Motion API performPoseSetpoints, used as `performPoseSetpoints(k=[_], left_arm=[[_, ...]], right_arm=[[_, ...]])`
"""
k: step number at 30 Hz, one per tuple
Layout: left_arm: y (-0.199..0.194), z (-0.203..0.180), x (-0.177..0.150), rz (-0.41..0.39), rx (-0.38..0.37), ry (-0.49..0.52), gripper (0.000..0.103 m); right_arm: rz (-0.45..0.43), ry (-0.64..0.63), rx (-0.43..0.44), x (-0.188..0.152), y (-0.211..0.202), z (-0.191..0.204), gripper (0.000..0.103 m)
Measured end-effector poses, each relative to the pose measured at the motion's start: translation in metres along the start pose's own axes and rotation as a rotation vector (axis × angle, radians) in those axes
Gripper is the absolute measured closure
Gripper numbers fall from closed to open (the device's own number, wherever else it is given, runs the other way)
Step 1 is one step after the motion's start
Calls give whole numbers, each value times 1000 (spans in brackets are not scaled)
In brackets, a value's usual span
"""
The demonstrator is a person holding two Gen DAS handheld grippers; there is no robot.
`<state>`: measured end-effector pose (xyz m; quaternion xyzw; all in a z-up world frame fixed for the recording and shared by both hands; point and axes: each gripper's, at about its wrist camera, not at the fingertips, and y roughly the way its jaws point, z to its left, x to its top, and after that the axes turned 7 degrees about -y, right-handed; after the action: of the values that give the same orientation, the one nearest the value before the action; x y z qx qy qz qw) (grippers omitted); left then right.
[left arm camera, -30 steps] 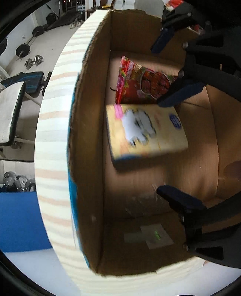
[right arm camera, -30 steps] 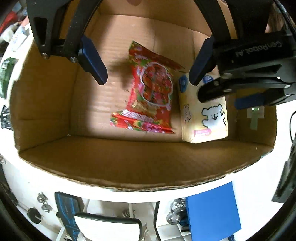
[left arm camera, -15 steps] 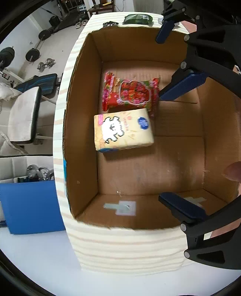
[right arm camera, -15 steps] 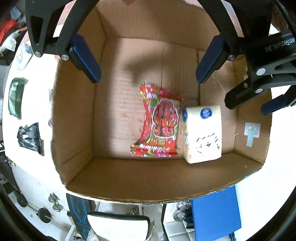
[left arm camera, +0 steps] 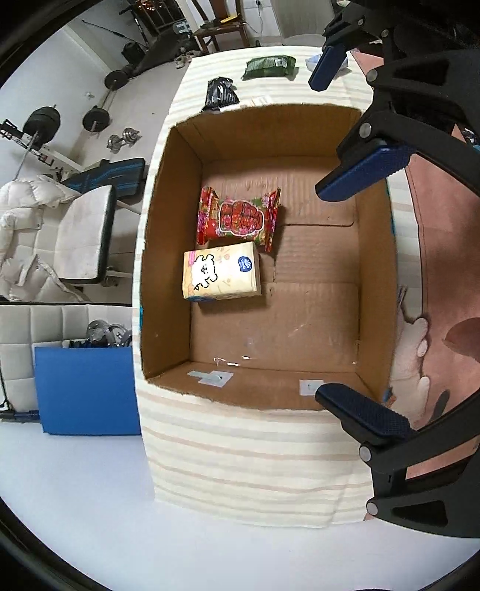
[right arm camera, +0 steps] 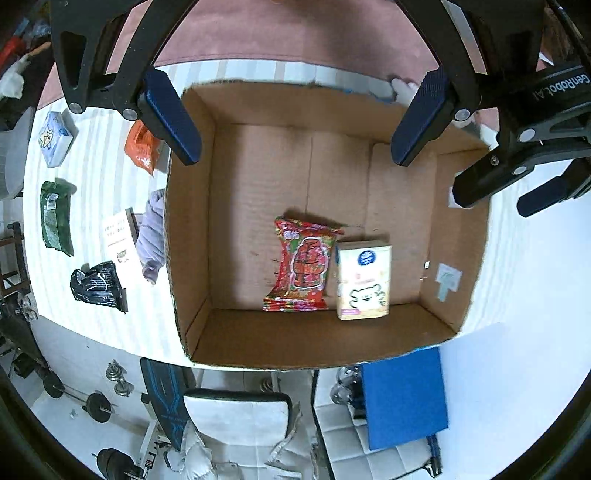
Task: Organize soft objects
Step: 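Grasp the green bag with the left tool while the right tool grasps the blue tissue pack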
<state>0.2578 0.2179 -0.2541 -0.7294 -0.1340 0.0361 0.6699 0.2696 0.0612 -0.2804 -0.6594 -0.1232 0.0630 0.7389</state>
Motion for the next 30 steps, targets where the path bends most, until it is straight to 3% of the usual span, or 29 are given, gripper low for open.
performPoseSetpoints(k=[4, 8, 15, 24, 26, 30], left_arm=[[-24, -9, -9, -48, 17, -13, 2], [-54, -30, -19, -153, 75, -14, 2], [-73, -106, -30, -216, 70, 48, 2], [-14, -242, -26, -52, 8, 192, 2], [7, -274, -27, 8, -14, 219, 2], [47, -332, -31, 126, -46, 264, 2]], right_arm=[[-20, -10, 38, -8, -14, 0, 0], [-79, -10, 154, -20, -32, -13, 0], [-150, 57, 158, -41, -63, -81, 0], [-115, 212, 32, -78, -80, -240, 0], [-76, 279, -33, -94, -75, -291, 0], [4, 335, -77, -120, -56, -369, 0]])
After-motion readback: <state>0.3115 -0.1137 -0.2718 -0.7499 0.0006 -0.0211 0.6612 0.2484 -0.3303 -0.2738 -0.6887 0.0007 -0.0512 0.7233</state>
